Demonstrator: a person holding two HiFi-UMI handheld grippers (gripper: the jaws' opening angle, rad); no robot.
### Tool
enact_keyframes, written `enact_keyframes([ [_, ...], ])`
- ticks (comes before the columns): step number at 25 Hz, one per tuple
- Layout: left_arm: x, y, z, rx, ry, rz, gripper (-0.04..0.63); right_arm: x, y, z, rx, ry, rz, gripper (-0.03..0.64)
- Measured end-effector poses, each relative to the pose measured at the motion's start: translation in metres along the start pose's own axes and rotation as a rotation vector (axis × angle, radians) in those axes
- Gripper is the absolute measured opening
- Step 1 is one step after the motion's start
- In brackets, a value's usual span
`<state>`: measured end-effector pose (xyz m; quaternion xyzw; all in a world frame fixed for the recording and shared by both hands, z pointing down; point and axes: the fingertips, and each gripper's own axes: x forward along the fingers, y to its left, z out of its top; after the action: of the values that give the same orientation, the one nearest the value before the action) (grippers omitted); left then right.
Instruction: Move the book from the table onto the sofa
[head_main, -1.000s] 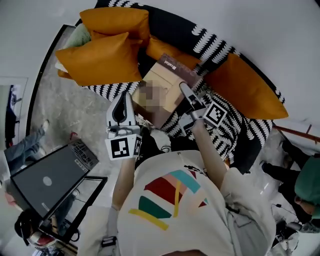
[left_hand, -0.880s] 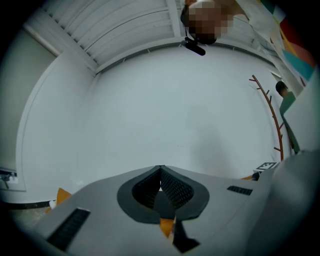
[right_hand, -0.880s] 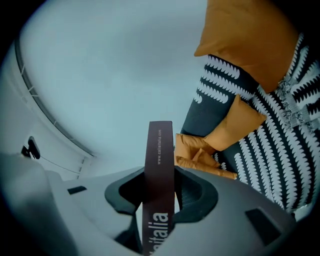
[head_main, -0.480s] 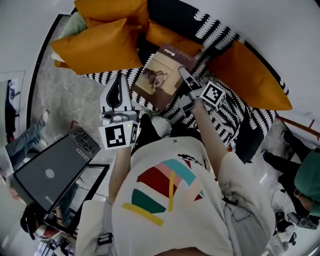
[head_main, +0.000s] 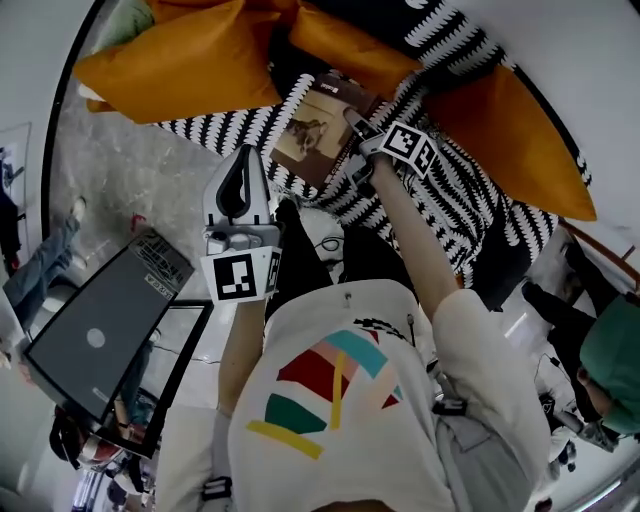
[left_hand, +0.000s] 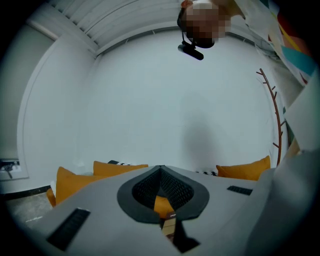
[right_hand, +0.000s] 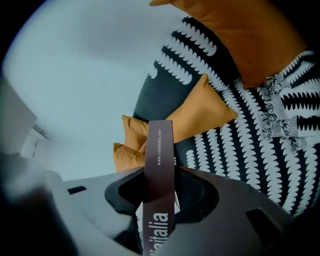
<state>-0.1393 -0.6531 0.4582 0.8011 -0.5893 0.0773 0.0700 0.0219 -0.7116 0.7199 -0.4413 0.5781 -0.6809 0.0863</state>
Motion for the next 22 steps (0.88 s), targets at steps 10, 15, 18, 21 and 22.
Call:
enact_keyframes([
  [10, 0.018, 0.033, -0.041, -0.030, 0.059, 0.041, 0.003, 0.072, -0.054, -0.003, -0.060, 0.010, -0.128, 0.153],
  [15, 0.033, 0.019, -0.049, -0.015, 0.068, 0.005, 0.003, 0.087, -0.100, -0.011, -0.054, 0.058, -0.278, 0.153],
  [18, 0.038, 0.010, -0.041, -0.018, 0.051, -0.017, 0.003, 0.083, -0.117, -0.014, -0.116, 0.094, -0.352, 0.153],
  [21, 0.040, 0.009, -0.037, -0.024, 0.042, -0.030, 0.003, 0.080, -0.116, -0.012, -0.110, 0.091, -0.335, 0.153],
  [22, 0.040, 0.010, -0.041, -0.018, 0.054, -0.032, 0.003, 0.081, -0.115, -0.013, -0.109, 0.087, -0.322, 0.153],
])
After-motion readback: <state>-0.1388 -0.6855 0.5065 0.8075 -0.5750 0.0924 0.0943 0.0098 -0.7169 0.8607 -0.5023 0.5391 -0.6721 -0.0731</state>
